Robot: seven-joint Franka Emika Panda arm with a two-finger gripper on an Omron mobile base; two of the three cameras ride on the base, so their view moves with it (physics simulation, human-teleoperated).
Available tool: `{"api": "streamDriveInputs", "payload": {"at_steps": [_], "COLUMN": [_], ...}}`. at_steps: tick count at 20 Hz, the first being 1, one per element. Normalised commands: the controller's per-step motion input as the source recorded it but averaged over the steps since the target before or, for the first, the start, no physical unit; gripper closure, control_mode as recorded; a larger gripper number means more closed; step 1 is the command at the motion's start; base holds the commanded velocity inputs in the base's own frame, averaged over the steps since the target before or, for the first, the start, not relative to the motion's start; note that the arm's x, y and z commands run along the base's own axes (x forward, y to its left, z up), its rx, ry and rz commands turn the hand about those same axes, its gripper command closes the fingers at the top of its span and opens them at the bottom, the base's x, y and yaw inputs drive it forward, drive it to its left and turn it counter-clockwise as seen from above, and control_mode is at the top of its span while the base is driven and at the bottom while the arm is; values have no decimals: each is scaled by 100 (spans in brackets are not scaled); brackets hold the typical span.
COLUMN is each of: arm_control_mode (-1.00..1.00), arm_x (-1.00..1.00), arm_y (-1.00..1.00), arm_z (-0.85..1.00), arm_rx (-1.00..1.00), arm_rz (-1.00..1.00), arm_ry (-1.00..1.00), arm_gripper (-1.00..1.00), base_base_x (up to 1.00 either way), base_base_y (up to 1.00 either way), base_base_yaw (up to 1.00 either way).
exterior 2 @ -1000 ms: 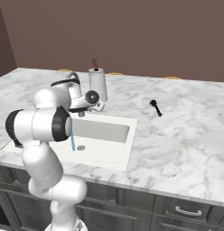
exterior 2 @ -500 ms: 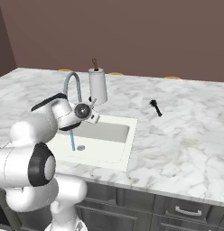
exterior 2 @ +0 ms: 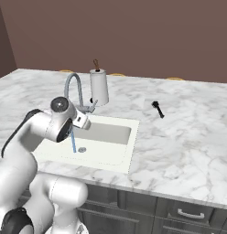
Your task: Turn on the sink faucet. Then move the garlic from the counter to the sink. Turn off the sink. Move the vegetable from the sink to the pot next to the stove. Finally move the pot to the rear left burner.
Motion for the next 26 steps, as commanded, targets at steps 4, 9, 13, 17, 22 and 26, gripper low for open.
{"api": "streamDriveInputs", "payload": {"at_steps": [4,9,13,17,22,26], "arm_control_mode": [-100,-100,-100,-100,-100,-100], "arm_x": [-68,-69,-72,-25,-8,-2], "arm_y": [42,73,57,96,100,100], "arm_z": [41,-13,-17,0,0,-12], "arm_rx": [-8,-1,-1,-3,-6,-9], "arm_rz": [0,0,10,16,18,20], "arm_ry": [36,16,7,23,26,20], "arm_gripper": [-100,-100,-100,-100,-100,-100], "base_base_x": [0,0,0,0,0,0], "base_base_y": [0,0,0,0,0,0], "base_base_yaw": [0,0,0,0,0,0]}}
